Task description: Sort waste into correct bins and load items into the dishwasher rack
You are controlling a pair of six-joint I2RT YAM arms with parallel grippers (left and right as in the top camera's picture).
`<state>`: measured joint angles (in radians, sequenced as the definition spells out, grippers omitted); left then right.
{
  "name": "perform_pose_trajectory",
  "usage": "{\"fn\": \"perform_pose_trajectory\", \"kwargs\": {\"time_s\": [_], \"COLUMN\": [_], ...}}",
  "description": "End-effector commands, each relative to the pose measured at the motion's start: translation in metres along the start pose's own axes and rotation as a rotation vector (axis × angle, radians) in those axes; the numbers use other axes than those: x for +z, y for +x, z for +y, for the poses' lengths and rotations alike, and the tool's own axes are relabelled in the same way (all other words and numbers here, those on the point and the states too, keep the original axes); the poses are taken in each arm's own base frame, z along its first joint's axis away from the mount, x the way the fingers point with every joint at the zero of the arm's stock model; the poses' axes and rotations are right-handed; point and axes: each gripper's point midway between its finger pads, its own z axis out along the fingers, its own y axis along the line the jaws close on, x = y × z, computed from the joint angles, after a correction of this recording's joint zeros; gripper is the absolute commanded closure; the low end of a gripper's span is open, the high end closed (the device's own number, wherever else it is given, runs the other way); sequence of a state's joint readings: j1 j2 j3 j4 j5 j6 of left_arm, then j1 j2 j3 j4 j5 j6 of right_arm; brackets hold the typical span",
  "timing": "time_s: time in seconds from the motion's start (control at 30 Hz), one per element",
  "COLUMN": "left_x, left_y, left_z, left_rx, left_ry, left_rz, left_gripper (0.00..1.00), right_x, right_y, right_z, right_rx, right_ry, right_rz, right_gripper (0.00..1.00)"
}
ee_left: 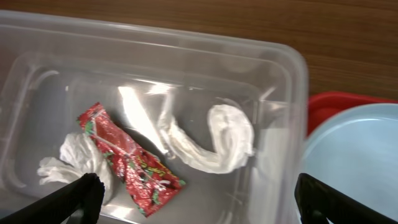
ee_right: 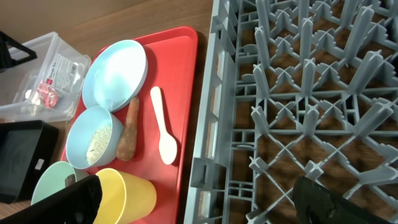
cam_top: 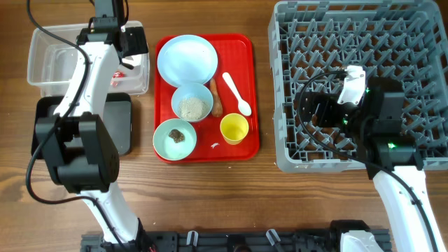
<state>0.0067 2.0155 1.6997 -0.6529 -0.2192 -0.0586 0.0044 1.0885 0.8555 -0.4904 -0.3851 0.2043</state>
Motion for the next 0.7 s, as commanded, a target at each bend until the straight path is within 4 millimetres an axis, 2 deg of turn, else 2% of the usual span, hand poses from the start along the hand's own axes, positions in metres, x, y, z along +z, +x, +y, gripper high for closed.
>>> {"fn": "perform_pose_trajectory", "kwargs": {"time_s": [0.0, 0.1, 0.2, 0.33, 0.43, 0.57, 0.67], "left_x": [-0.067, -0.105, -0.119, -0.123, -0.128, -0.125, -0.116], "left_y": [-0.024, -0.006, 0.019, 0.064, 0.104, 0.135, 0.156], "left_z": [-0.042, -0.083, -0.102, -0.112, -0.120, -0.139, -0.158], "left_rx": [0.018, 0.093, 0.131, 0.138, 0.178, 0.308, 0.434], "left_ry": [0.215, 0.397, 0.460, 0.449, 0.438, 0.464, 0.500], "left_rz": [-0.093, -0.048, 0.036, 0.214, 0.343, 0.381, 0.365], "left_gripper": [0.00, 0.00, 0.00, 0.01, 0.05, 0.08, 0.18], "right_x": [-0.001, -0.001, -0.001, -0.001, -0.001, -0.001, -0.001], "right_y": [-0.007, -0.008, -0.007, -0.007, -0.007, -0.008, -0.008], "right_z": [0.007, 0.007, 0.007, 0.007, 0.007, 0.007, 0.007], "right_rx": [-0.002, -0.002, -0.002, -0.003, -0.003, -0.003, -0.003], "right_ry": [-0.024, -0.024, -0.023, -0.023, -0.023, -0.024, -0.023], "right_rz": [-0.011, -0.011, -0.011, -0.009, -0.011, -0.012, -0.011], "right_gripper": [0.00, 0.00, 0.00, 0.00, 0.00, 0.00, 0.00]}}
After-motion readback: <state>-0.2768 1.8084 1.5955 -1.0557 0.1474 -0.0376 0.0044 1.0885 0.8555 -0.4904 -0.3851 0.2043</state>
